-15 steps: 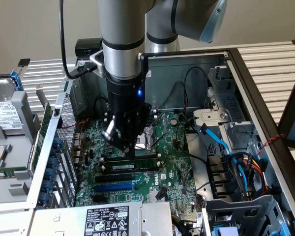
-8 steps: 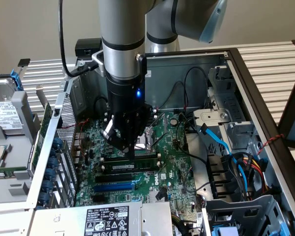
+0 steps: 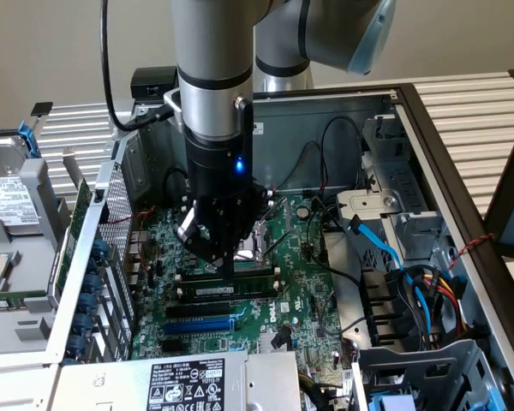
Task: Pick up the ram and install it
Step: 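Press down the ram until it locks into place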
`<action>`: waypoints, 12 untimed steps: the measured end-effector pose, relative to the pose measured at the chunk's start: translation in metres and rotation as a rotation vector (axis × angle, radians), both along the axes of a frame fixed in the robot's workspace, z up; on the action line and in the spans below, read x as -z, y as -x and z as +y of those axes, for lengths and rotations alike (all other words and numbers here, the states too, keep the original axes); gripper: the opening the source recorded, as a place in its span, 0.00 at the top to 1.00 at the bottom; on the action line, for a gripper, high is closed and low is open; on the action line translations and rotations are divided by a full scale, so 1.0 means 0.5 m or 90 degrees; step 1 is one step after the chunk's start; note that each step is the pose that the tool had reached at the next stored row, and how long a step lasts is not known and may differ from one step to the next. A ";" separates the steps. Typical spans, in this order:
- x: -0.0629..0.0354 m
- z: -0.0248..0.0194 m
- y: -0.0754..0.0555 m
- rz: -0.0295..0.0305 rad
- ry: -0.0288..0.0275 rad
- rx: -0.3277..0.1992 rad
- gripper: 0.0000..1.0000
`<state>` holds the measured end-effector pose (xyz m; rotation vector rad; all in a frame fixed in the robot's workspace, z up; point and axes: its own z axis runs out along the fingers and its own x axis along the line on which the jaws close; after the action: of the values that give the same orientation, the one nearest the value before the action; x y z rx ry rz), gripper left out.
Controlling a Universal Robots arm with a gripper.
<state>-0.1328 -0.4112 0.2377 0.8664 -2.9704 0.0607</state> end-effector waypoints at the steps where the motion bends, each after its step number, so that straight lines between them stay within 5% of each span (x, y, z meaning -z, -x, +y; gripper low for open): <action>1: 0.000 -0.0004 0.000 0.0000 0.0000 0.006 0.89; 12: 0.002 -0.0040 0.000 0.0000 0.0000 0.074 0.89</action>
<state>-0.1328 -0.4132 0.2368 0.6922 -3.0136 0.0564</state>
